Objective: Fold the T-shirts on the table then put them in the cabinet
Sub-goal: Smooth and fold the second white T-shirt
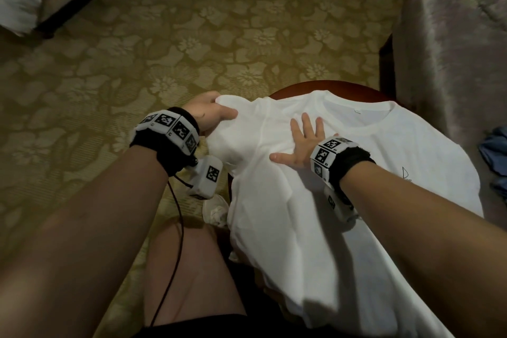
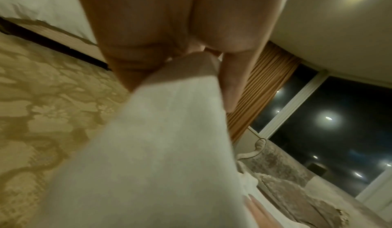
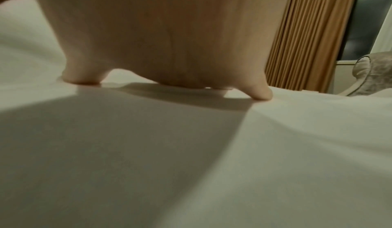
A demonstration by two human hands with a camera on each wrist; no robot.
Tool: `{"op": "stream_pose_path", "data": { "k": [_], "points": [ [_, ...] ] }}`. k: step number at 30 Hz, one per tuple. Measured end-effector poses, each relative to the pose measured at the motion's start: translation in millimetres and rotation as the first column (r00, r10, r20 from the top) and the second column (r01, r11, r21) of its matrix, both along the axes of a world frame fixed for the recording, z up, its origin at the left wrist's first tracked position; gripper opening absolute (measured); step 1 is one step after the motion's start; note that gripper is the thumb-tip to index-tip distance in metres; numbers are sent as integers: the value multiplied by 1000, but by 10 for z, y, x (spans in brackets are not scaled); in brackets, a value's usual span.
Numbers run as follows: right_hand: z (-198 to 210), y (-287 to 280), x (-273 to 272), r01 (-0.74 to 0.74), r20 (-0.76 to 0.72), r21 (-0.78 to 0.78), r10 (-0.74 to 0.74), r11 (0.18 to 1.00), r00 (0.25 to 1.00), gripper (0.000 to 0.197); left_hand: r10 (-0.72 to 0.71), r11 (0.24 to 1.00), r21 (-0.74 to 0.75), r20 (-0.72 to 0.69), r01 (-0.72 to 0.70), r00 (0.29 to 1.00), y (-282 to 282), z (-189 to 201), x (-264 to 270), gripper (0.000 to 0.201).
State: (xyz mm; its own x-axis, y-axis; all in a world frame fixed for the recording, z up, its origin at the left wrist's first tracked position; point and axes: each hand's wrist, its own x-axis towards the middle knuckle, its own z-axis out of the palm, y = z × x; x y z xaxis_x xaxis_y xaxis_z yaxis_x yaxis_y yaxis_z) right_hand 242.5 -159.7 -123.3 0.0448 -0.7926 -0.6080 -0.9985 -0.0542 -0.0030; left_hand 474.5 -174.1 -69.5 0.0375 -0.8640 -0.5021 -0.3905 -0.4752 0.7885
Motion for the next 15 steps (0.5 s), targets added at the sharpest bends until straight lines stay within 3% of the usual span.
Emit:
{"op": "stream_pose_path", "data": {
  "k": [3,5,7,9,10,12,13,14,15],
  "points": [
    [-14,-20,1,-2,-3,-2,2,1000,1000,116,-44,998,-26,194,50,980,32,74,-149,54],
    [-12,-19,3,-1,5,-2,1,1000,1000,116,-38,994,-85,293,66,955,68,125,-262,49],
    [-9,-4,-4,-4,-4,2,4,1000,1000,117,1,989,-141,290,41,957,113,173,-383,47],
    [39,8,11,-11,1,-1,11,1000,1000,117,-66,986,-140,192,93,979,159,215,-501,69],
    [43,2,5,-35,2,-1,35,999,999,115,-120,986,-110,62,126,991,202,254,-566,80],
    [123,-15,-5,-87,15,-17,87,996,996,99,-104,995,-18,-279,103,955,270,352,-675,78],
    [163,-35,-32,-81,68,-67,85,995,994,86,-54,998,10,-353,62,934,286,360,-717,67],
    [220,-47,-74,-59,119,-113,72,992,990,77,-20,1000,5,-336,24,942,299,344,-761,55],
    [283,-37,-140,13,176,-132,10,991,984,72,-42,999,-32,-217,36,975,305,300,-807,47]
  ]
}}
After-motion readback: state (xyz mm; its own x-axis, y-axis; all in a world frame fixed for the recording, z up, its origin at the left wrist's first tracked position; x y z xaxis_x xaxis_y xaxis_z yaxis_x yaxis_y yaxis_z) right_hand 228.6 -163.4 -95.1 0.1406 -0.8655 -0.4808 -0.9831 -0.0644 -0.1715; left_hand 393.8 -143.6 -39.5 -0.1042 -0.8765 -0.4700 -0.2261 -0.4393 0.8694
